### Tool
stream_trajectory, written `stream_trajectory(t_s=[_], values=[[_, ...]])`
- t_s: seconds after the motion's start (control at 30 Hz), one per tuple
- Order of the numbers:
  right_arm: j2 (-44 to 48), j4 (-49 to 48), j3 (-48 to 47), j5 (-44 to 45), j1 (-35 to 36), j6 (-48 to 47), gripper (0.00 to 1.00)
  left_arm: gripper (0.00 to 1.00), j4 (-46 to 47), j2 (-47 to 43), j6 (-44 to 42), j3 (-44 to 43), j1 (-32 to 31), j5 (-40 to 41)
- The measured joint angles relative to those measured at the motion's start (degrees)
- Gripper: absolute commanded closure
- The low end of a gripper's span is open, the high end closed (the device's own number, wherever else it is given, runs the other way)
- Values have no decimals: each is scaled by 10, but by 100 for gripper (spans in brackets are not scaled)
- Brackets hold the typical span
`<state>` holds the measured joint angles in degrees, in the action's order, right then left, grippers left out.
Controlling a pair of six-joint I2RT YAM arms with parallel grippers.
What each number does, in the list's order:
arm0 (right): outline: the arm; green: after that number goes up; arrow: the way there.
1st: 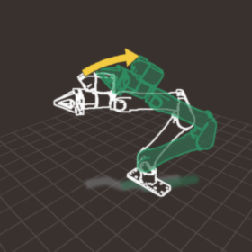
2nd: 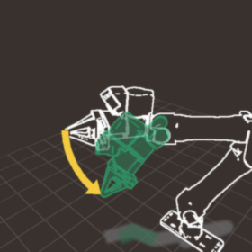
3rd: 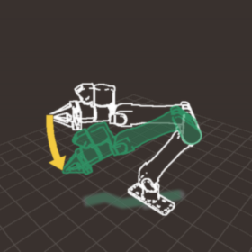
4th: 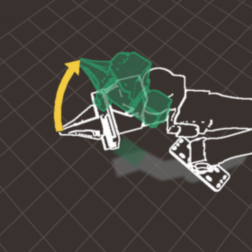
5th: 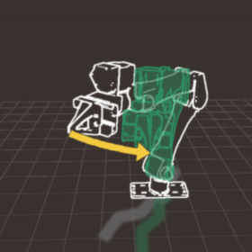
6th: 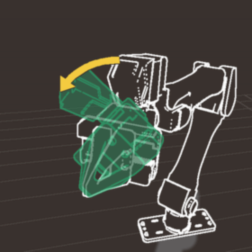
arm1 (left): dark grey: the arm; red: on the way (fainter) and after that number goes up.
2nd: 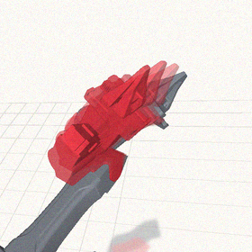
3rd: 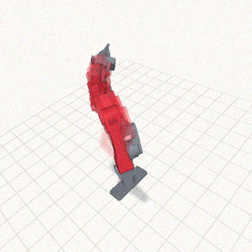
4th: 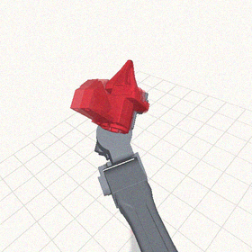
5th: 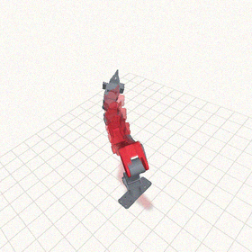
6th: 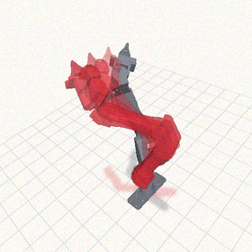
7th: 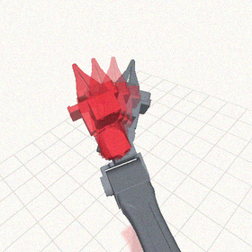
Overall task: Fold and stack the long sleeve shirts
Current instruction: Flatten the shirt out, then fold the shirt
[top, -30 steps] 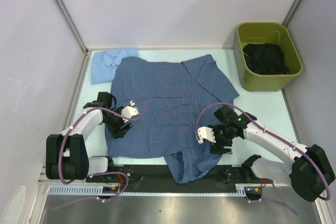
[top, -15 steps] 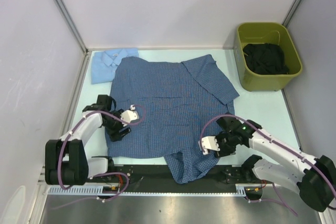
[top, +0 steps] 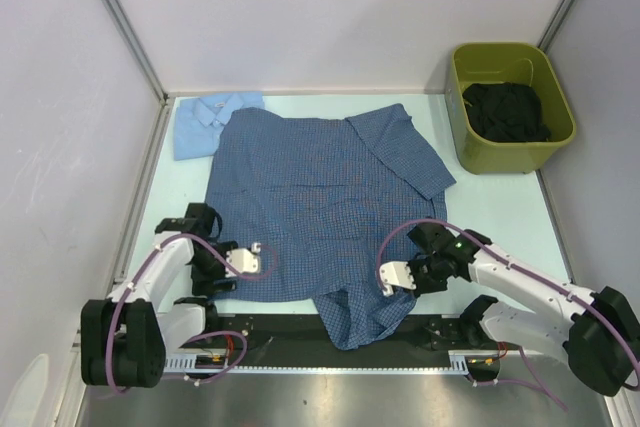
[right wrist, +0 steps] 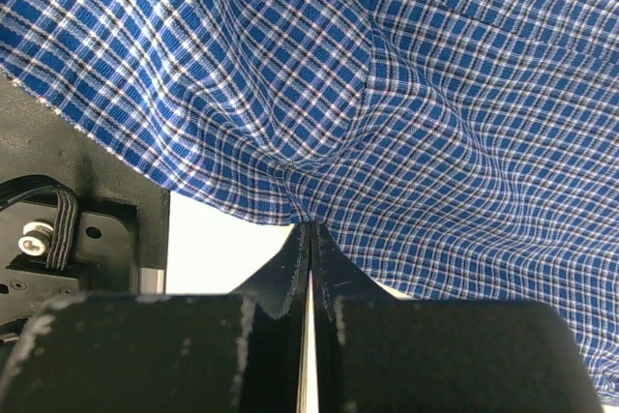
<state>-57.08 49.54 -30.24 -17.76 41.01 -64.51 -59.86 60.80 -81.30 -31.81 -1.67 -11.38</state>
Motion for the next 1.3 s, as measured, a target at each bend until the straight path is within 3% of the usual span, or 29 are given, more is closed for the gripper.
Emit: stream_trajectory(t_s=[0.2,0.3,0.33,0.43,0.6,0.67,0.77,0.8,0.87,1.0,1.13,1.3], values=[[-18,-2,-5,4,0,4,100,17,-10,28,-22,21,-37,44],[-24,-2,-9,6,0,5,100,32,-7,32,-24,29,-64,68],[-26,0,-11,8,-1,4,100,43,-1,27,-27,34,-70,76],[-28,10,-16,8,-8,2,100,55,26,3,-40,51,-76,94],[-21,72,-30,15,-57,-40,100,57,32,-11,-52,59,-76,114],[-16,100,-37,18,-80,-63,100,46,32,-11,-54,59,-76,116],[-12,125,-44,21,-86,-83,62,31,37,-11,-59,58,-76,124],[-12,133,-47,21,-83,-86,40,29,39,-12,-63,58,-76,127],[-12,150,-55,23,-77,-81,29,24,40,-13,-63,54,-74,127],[-5,187,-103,23,-80,-80,21,19,0,-8,-57,17,-62,101],[1,199,-191,4,-133,-74,20,18,-30,17,-20,-103,-58,46],[-132,161,-324,-39,-247,-30,24,18,17,90,65,-228,-49,-39]])
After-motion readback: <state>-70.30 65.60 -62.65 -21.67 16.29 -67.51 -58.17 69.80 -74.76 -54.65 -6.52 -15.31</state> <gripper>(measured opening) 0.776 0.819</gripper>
